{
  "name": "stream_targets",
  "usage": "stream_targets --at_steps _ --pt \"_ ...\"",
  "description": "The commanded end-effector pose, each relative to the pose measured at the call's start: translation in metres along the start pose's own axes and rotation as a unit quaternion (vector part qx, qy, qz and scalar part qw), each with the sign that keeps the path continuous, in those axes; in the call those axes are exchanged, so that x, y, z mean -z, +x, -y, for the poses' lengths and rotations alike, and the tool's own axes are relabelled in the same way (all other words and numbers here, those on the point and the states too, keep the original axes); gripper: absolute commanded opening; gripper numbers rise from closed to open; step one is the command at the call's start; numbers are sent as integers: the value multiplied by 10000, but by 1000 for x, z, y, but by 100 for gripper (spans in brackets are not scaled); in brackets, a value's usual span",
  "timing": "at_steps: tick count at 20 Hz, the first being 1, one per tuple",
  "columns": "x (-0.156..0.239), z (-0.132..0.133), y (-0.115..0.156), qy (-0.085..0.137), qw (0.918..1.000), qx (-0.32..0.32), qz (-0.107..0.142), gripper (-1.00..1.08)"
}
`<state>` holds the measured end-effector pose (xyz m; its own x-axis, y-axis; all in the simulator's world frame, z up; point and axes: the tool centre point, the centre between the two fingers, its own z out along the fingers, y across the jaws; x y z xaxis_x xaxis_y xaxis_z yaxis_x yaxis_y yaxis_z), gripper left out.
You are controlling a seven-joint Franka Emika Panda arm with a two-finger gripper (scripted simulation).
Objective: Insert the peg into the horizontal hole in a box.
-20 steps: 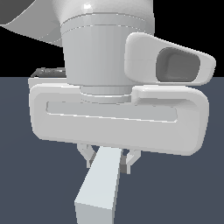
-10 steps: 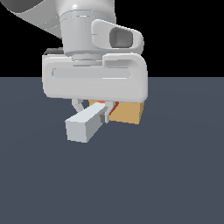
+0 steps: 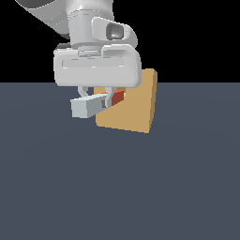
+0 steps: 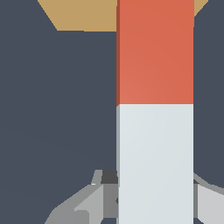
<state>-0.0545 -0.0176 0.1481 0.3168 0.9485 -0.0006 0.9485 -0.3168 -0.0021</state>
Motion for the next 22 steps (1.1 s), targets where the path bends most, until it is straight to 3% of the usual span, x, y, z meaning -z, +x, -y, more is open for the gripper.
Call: stream_targets --at_steps 1,8,22 --pt "6 5 9 -11 10000 -61 -2 -100" --pt "13 11 22 -11 9999 -127 -2 -100" --pt "12 10 23 -5 9999 -119 -4 -100"
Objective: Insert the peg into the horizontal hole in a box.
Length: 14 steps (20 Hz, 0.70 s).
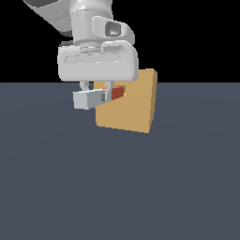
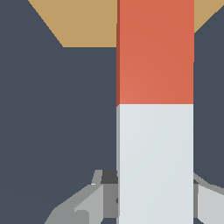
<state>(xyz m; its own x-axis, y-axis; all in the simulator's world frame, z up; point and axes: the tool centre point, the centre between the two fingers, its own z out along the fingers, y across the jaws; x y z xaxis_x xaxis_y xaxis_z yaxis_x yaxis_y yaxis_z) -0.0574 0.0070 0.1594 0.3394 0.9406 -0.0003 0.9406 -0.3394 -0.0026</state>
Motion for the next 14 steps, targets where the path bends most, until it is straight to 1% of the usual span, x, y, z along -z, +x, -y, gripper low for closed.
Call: stream_targets --at_steps 1,4,7,14 --pt "1 0 2 -7 10000 1 -3 -100" --pt "1 0 10 -7 10000 1 -3 -100" --pt "1 0 25 -9 10000 0 -6 -100" --pt "1 1 83 -13 10000 -1 -11 -100"
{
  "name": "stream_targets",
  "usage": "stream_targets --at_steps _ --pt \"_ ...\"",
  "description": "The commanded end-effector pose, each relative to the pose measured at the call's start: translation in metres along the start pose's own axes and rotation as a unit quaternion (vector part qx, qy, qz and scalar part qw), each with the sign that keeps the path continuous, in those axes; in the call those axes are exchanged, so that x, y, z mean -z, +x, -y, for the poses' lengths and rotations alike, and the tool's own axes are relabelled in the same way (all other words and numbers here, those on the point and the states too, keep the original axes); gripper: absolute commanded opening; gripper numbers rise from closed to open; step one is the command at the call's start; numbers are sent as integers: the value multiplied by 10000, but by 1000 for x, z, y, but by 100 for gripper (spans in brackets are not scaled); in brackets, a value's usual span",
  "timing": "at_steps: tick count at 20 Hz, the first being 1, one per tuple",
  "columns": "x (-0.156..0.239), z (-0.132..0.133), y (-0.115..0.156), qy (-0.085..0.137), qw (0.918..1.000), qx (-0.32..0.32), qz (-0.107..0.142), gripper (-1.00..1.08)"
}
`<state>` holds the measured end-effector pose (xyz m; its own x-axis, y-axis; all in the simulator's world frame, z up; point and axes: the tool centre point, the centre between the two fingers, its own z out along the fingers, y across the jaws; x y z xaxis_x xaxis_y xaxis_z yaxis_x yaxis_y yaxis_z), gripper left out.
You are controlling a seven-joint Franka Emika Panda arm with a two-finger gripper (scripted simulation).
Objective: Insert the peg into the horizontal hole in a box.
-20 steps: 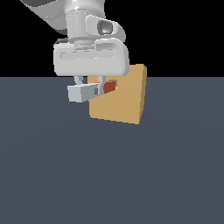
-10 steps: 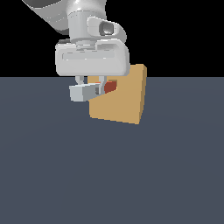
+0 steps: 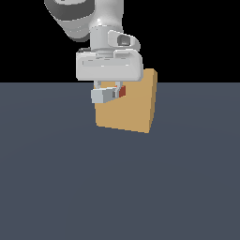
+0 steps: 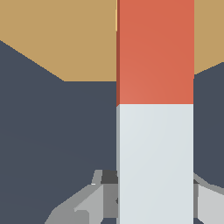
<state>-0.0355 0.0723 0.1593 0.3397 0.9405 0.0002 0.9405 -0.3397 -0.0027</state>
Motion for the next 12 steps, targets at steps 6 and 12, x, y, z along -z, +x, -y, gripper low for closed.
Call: stream_targets --at_steps 6,12 --pt "2 -1 50 -17 10000 0 -10 -100" --pt "2 -2 60 -20 10000 1 -9 -100"
